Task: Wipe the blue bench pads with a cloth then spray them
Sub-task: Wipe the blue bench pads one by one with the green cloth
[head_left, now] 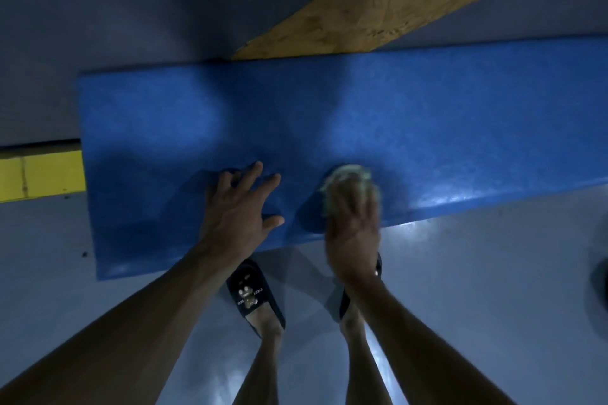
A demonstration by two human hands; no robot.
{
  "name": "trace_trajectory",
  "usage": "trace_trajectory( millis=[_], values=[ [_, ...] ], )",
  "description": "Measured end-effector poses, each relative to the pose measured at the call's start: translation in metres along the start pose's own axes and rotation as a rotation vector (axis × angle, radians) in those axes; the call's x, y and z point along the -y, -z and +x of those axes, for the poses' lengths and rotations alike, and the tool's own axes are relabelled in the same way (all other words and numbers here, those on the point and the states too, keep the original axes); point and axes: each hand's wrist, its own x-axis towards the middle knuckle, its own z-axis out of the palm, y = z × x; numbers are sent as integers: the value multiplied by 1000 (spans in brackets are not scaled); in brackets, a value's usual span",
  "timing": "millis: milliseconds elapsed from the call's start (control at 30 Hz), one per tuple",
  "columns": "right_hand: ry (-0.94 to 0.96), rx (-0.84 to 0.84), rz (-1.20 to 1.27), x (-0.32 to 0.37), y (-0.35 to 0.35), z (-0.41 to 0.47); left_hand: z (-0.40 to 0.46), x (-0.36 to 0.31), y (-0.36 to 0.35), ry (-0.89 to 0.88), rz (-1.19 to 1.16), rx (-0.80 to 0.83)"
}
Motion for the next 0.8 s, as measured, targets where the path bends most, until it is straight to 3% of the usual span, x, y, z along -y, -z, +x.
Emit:
trace_trajectory(
  millis=[100, 167, 267, 333, 400, 467, 567, 667, 700, 733, 800],
  values=[
    [512, 174, -91, -5, 12, -7, 1, 4, 6, -6, -17, 38],
    [558, 198, -112, -51, 24, 20, 1, 5, 9, -25, -17, 43],
    [-51, 111, -97, -110, 51, 60, 1, 7, 6, -50, 0, 16],
    [-414, 4, -73, -113, 58, 74, 2, 7, 4, -49, 3, 32],
    [-542, -17, -30, -78, 46, 81, 3, 8, 4, -51, 8, 32],
    [-444, -48, -39, -30, 25, 74, 4, 8, 3, -54, 3, 40],
    [23, 44, -36, 21, 0, 41, 4, 10, 3, -44, -2, 64],
    [547, 234, -164, -8, 13, 39, 3, 12, 5, -54, -20, 51],
    [637, 258, -177, -31, 22, 51, 3, 13, 5, -60, -30, 52],
    [641, 254, -178, -54, 31, 63, 4, 13, 6, -64, -32, 60],
    [374, 285, -113, -94, 56, 87, 4, 14, 4, -67, -30, 67]
  ],
)
